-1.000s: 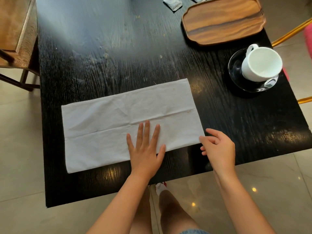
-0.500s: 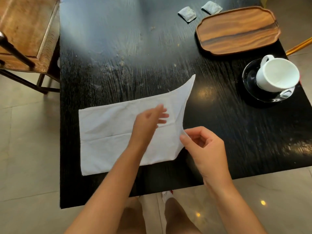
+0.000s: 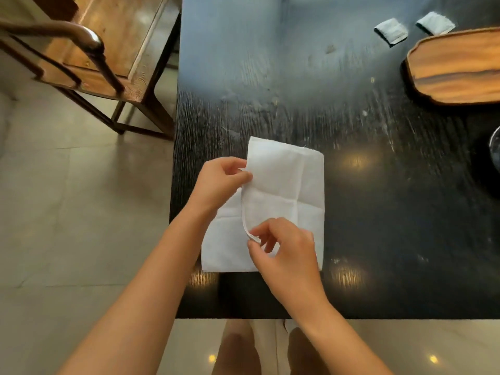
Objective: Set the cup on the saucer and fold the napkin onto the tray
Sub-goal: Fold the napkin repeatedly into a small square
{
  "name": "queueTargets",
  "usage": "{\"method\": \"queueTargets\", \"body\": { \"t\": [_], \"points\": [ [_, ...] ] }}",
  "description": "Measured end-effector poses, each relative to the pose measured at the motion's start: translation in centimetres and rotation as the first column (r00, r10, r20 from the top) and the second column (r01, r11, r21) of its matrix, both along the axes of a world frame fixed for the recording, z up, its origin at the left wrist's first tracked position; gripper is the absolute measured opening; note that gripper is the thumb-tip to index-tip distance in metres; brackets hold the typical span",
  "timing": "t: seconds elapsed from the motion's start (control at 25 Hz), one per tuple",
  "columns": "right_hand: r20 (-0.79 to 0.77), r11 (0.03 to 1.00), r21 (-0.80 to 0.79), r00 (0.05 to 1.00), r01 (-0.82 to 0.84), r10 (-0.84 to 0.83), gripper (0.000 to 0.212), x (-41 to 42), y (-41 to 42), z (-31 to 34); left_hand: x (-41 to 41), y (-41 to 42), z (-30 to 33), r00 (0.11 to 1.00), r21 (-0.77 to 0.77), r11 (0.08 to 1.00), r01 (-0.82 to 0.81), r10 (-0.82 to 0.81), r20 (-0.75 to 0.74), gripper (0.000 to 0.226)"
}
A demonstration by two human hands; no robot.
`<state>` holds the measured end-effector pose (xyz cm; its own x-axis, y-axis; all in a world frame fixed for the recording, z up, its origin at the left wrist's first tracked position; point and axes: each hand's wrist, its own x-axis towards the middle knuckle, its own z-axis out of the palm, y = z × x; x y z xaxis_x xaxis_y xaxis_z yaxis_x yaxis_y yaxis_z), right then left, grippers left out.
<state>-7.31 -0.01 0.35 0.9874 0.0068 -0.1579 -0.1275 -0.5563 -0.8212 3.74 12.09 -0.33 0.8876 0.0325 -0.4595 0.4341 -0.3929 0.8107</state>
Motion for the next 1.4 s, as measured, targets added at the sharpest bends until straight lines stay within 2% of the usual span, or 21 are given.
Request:
{"method": "queueTargets", "body": {
  "t": [0.2, 0.28, 0.36, 0.44, 0.64, 0.8, 0.84, 0.92, 1.0, 1.12, 1.28, 1.36, 1.4],
  "points": [
    [-0.02, 0.964, -0.207, 0.986, -0.166, 0.165, 0.008, -0.7, 4.3, -2.1, -0.5, 4.2, -3.4, 0.994, -0.015, 0.994, -0.106, 0.105, -0.04, 0.015],
    [0.018, 0.918, -0.33, 0.971, -0.22, 0.239, 0.013, -1.1, 5.1, -2.7, -0.4, 4.9, -4.5, 0.99, 0.009, 0.991, -0.133, 0.133, 0.046, 0.011],
    [0.092, 0.869, -0.433, 0.947, -0.241, 0.308, 0.013, -1.4, 5.7, -3.4, -0.6, 5.6, -5.4, 0.973, 0.121, 0.985, -0.124, 0.097, 0.208, 0.008],
    [0.15, 0.834, -0.499, 0.924, -0.237, 0.352, 0.01, -1.6, 6.1, -4.3, -1.1, 6.4, -6.2, 0.952, 0.215, 0.965, -0.149, 0.082, 0.295, 0.01],
    [0.118, 0.782, -0.549, 0.899, -0.296, 0.423, 0.013, -2.4, 7.6, -6.8, -2.0, 7.9, -8.1, 0.963, 0.351, 0.913, -0.207, 0.126, 0.238, 0.008],
    [0.062, 0.749, -0.552, 0.877, -0.367, 0.476, 0.008, -2.5, 8.3, -8.8, -1.7, 8.1, -8.5, 0.958, 0.376, 0.89, -0.257, 0.183, 0.22, 0.009],
    [0.065, 0.752, -0.542, 0.873, -0.375, 0.483, 0.01, -2.4, 8.1, -9.0, -1.6, 8.0, -8.6, 0.958, 0.382, 0.888, -0.258, 0.183, 0.221, 0.009],
    [0.066, 0.749, -0.556, 0.879, -0.361, 0.473, 0.03, -2.1, 7.5, -9.2, -1.5, 8.0, -8.8, 0.957, 0.395, 0.883, -0.255, 0.17, 0.237, 0.009],
    [0.01, 0.694, -0.635, 0.894, -0.34, 0.448, 0.05, -1.3, 6.1, -9.8, -1.5, 7.9, -9.0, 0.955, 0.399, 0.881, -0.253, 0.16, 0.251, 0.009],
    [-0.103, 0.614, -0.692, 0.894, -0.38, 0.437, 0.062, -0.3, 3.3, -11.0, -1.7, 7.3, -8.9, 0.947, 0.392, 0.881, -0.265, 0.16, 0.28, 0.008],
    [-0.135, 0.582, -0.71, 0.888, -0.396, 0.439, 0.066, -1.3, -0.7, -11.6, -3.0, 3.8, -8.8, 0.929, 0.377, 0.903, -0.207, 0.06, 0.366, 0.006],
    [-0.132, 0.575, -0.727, 0.898, -0.375, 0.419, 0.067, -2.2, -3.1, -11.6, -3.6, 1.2, -8.9, 0.913, 0.423, 0.897, -0.126, -0.062, 0.403, 0.027],
    [-0.133, 0.574, -0.731, 0.902, -0.369, 0.41, 0.067, -2.6, -4.4, -11.5, -3.9, 0.1, -9.3, 0.884, 0.527, 0.847, -0.064, -0.197, 0.424, 0.04]
  ]
}}
